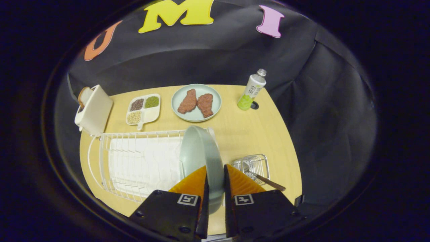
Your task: Take the plate from the dish rack, then take the spoon from the basket and place it into the plate.
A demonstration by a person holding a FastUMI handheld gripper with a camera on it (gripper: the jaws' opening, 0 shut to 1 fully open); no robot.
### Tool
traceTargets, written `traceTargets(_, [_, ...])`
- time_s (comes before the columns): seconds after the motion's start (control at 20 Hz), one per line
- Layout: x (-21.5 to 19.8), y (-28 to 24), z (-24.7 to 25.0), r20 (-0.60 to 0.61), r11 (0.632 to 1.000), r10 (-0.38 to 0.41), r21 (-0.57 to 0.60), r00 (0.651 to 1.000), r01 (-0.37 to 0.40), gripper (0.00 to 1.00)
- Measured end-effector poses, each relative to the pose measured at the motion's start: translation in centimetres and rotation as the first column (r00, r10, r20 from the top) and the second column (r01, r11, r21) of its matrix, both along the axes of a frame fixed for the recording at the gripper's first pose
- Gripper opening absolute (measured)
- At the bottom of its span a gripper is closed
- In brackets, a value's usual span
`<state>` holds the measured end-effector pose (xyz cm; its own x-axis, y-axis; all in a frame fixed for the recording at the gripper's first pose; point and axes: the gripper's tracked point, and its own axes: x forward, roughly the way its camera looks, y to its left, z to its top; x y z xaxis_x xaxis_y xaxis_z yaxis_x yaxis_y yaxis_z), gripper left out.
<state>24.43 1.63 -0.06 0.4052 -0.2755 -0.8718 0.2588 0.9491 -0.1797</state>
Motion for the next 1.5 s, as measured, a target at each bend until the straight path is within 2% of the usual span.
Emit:
traceTargets(0.15, [-0.5,-0.3,0.7,0.015,0.996,-0.019,-0.086,1.000,0.020,0.25])
traceTargets(0.35, [-1.0,0.1,1.2,0.032,0.989,-0.004,-0.148,0.999,0.009,0.21])
traceTargets(0.6, [-2.1,-0.1,1.4,0.044,0.990,-0.020,-0.136,0.999,0.026,0.20])
traceTargets(1.1, [-2.1,0.6,2.1,0.074,0.968,-0.005,-0.251,0.997,0.023,0.20])
traceTargets(1.3, [-1.8,0.3,5.1,0.105,0.921,0.032,-0.389,0.994,0.011,0.19])
traceTargets(1.4, [-2.4,1.5,5.6,0.105,0.917,0.052,-0.399,0.993,-0.005,0.18])
traceTargets(1.5, [-3.3,1.7,6.0,0.129,0.915,0.040,-0.402,0.991,0.015,0.17])
